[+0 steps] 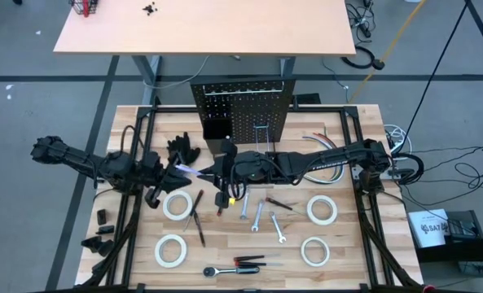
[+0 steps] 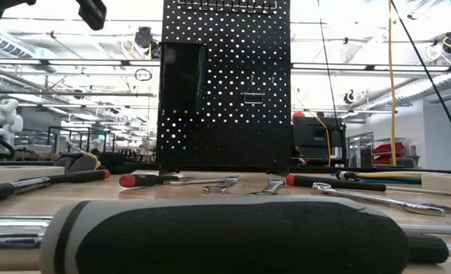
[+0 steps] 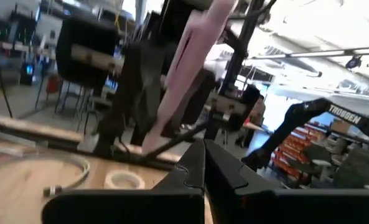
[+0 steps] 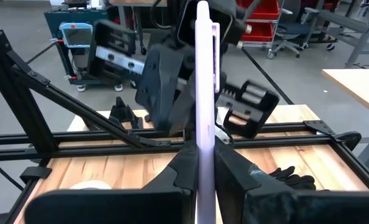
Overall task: Hang tools onto peg board
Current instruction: Put the purple pen into the black bin on the peg board
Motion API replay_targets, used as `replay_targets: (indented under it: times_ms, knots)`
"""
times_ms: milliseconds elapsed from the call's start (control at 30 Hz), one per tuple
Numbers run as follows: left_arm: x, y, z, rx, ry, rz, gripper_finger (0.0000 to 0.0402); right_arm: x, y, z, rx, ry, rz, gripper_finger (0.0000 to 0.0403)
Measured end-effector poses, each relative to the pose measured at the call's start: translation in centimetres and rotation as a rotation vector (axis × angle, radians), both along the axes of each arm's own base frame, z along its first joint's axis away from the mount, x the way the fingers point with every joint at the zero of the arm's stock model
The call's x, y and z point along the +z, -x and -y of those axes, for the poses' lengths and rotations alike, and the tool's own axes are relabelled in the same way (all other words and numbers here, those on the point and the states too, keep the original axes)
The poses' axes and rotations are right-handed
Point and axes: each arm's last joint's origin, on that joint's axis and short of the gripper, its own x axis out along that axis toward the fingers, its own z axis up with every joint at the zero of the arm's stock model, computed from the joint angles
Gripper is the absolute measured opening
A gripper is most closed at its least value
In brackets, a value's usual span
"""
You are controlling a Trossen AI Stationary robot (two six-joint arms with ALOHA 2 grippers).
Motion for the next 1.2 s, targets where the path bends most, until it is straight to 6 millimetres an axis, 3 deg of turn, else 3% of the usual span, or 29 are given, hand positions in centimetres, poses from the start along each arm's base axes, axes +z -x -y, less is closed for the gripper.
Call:
replay_targets:
  times_ms: [133, 300, 433, 567, 967, 1200]
  knots:
    - [0.0, 0.0, 0.0, 0.008, -0.028, 0.002, 0.0037, 0.0, 0.0, 0.0, -0.002, 0.0, 0.002, 0.0027]
    - [0.5, 0.1, -0.3, 0.141, -0.096, 0.074, 0.009, 0.0, 0.0, 0.0, -0.003, -0.008, 0.003, 0.0028]
    - [1.2, 0.3, -0.7, 0.246, -0.067, 0.133, 0.0132, 0.0, 0.0, 0.0, -0.009, -0.014, 0.006, 0.0029]
    - [1.3, 0.2, -0.7, 0.24, -0.03, 0.136, 0.016, 0.1, 0.0, 0.0, -0.01, -0.017, 0.008, 0.0029]
    - [0.3, -0.3, -0.3, 0.163, -0.109, 0.061, 0.0172, 0.0, -0.1, 0.4, -0.025, -0.022, 0.003, 0.0027]
    - [1.3, 0.0, -0.5, 0.218, -0.12, 0.169, 0.0172, 0.0, -0.1, 0.3, -0.019, -0.024, 0.003, 0.0028]
